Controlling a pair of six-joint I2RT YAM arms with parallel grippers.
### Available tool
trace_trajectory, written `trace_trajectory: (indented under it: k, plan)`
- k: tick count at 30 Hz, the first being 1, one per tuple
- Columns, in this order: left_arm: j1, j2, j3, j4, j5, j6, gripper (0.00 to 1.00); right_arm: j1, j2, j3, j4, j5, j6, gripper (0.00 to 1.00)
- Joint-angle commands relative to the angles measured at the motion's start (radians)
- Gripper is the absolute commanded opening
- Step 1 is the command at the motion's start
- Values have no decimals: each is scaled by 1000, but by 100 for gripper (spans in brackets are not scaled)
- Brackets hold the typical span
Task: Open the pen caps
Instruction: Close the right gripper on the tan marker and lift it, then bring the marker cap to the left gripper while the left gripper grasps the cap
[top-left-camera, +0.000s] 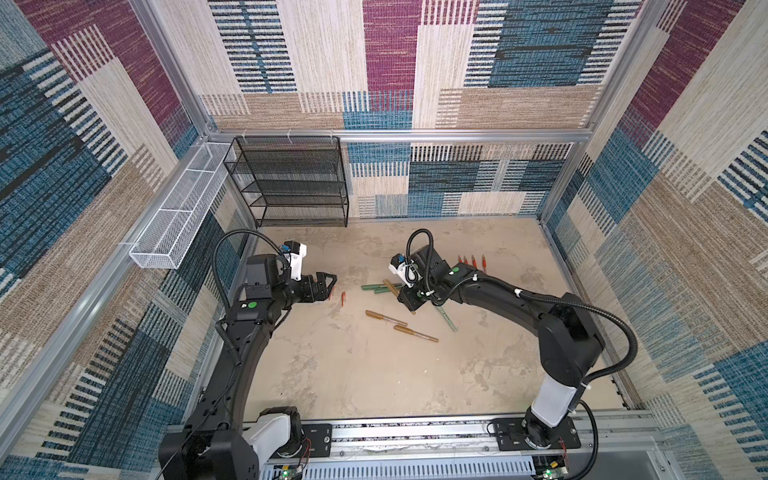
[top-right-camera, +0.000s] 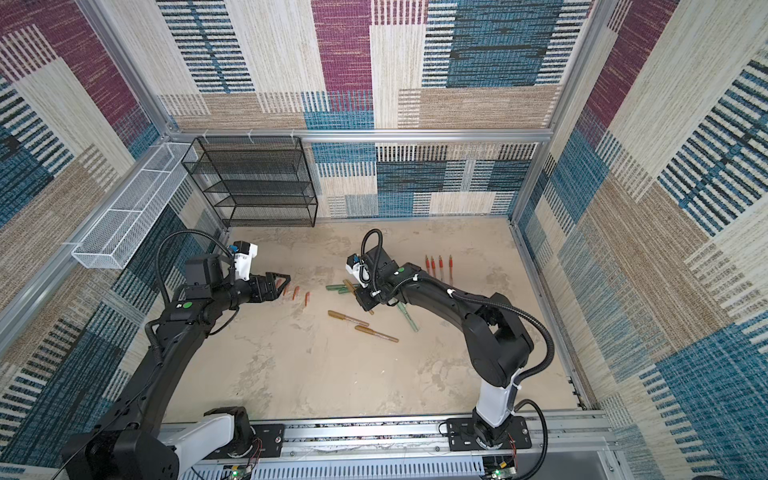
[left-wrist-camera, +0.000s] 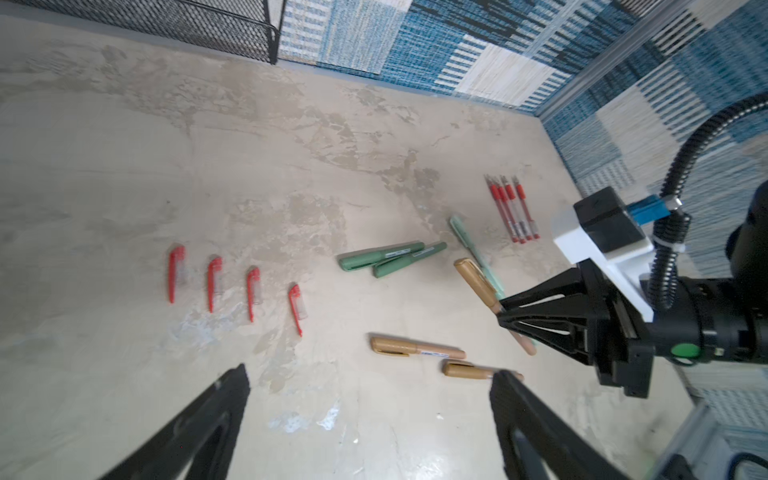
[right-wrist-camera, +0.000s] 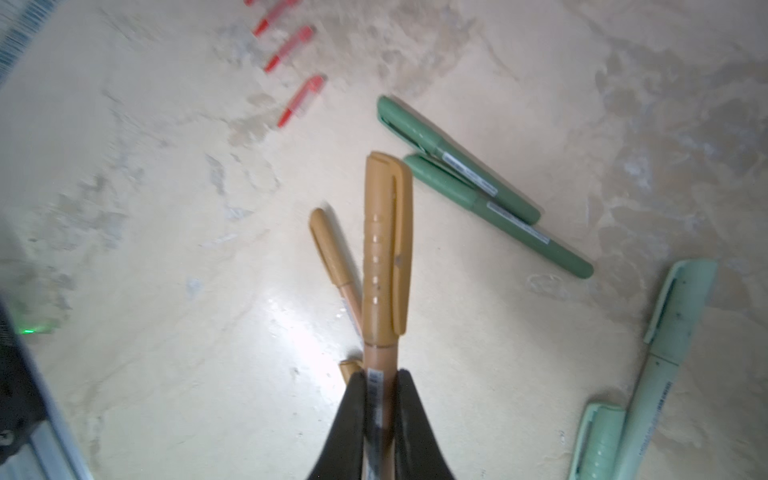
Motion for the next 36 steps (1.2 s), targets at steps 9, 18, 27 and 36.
trace_trajectory:
  k: [9,18,27,36]
  plan:
    - [-6,20,-102,272,334,-319,87,86,-106,-71,383,-224,273,10]
    - [-16,28,-132,315,315,-366,68,163,-59,-55,477,-246,320,10]
    - [-21,29,-147,348,327,-394,24,199,6,-12,498,-242,329,10]
    - [-20,30,-133,312,302,-375,0,207,51,23,475,-222,325,29]
